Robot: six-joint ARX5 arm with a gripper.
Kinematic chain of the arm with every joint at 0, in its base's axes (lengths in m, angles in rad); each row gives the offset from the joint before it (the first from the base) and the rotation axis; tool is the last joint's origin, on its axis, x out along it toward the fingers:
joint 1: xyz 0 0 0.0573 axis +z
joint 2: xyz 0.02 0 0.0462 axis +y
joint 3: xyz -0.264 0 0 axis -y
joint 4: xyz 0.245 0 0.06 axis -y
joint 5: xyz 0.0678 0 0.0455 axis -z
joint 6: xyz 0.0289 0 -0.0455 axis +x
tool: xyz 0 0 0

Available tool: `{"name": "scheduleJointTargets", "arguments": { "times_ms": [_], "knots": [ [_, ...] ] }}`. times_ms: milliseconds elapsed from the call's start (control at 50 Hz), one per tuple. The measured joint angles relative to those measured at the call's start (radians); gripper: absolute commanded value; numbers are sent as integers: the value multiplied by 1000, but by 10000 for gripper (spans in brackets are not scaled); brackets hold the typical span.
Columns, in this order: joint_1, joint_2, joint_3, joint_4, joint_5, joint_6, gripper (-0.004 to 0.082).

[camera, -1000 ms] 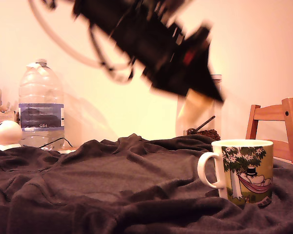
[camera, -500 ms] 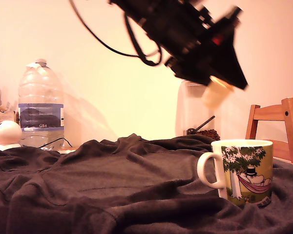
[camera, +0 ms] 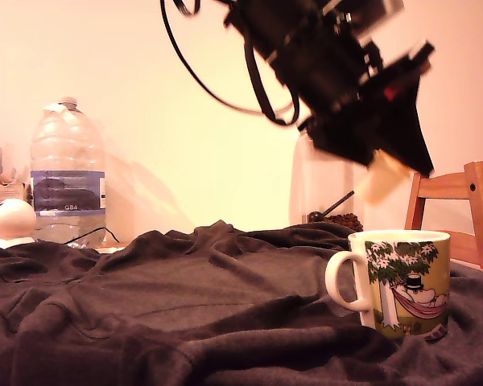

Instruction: Pick up the coffee capsules from the table one by one and drop them inside the nearest coffee cup

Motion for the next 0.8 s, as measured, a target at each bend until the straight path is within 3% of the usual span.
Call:
{"name": "scheduleJointTargets", "arguments": {
  "times_ms": [580,620,740,800],
  "knots": [
    [-10,18,0,17,11,0,244],
    [-11,18,0,18,11,0,285],
    [-11,18,0,26,19,-1,551],
    [-11,18,0,40,24,-3,629]
  ]
}}
